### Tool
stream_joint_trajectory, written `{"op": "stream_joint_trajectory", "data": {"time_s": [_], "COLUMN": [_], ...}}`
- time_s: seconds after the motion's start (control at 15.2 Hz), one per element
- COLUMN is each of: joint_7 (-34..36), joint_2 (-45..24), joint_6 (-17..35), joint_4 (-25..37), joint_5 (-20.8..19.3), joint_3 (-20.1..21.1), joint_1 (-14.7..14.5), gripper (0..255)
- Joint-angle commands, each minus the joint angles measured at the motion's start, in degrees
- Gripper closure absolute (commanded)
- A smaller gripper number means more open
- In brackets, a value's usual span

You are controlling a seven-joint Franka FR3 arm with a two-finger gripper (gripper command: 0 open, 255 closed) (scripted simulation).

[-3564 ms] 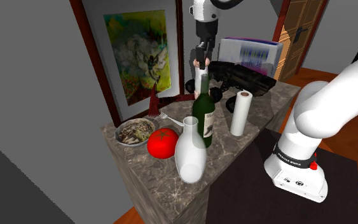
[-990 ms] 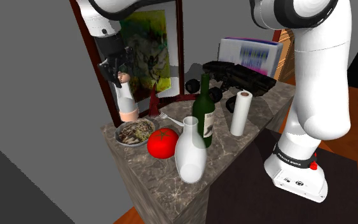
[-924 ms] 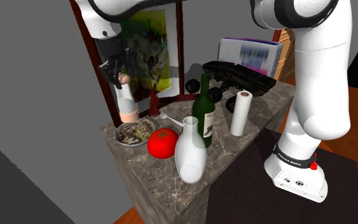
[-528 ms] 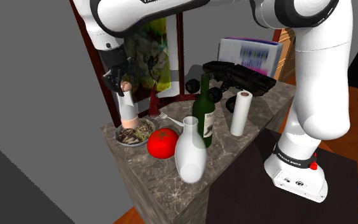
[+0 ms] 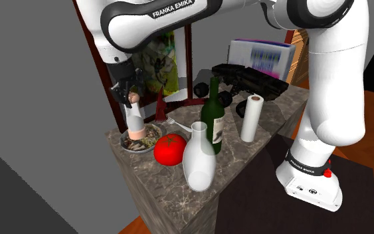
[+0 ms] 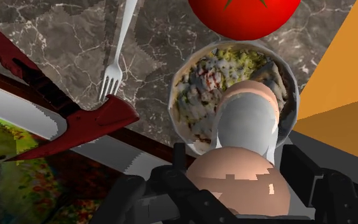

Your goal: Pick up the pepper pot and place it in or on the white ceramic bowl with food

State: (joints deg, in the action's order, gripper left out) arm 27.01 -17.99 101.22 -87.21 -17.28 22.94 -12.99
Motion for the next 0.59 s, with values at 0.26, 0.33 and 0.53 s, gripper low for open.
{"op": "stream_joint_trajectory", "data": {"time_s": [0.26, 0.33, 0.53], "joint_7": [0.0, 0.0, 0.0], "joint_2": [0.0, 0.0, 0.0], "joint_6": [0.1, 0.1, 0.1], "joint_4": [0.0, 0.0, 0.0], "joint_5": [0.0, 0.0, 0.0], "joint_3": [0.0, 0.0, 0.0], "joint_1": [0.0, 0.0, 0.0], "gripper": [0, 0, 0]}}
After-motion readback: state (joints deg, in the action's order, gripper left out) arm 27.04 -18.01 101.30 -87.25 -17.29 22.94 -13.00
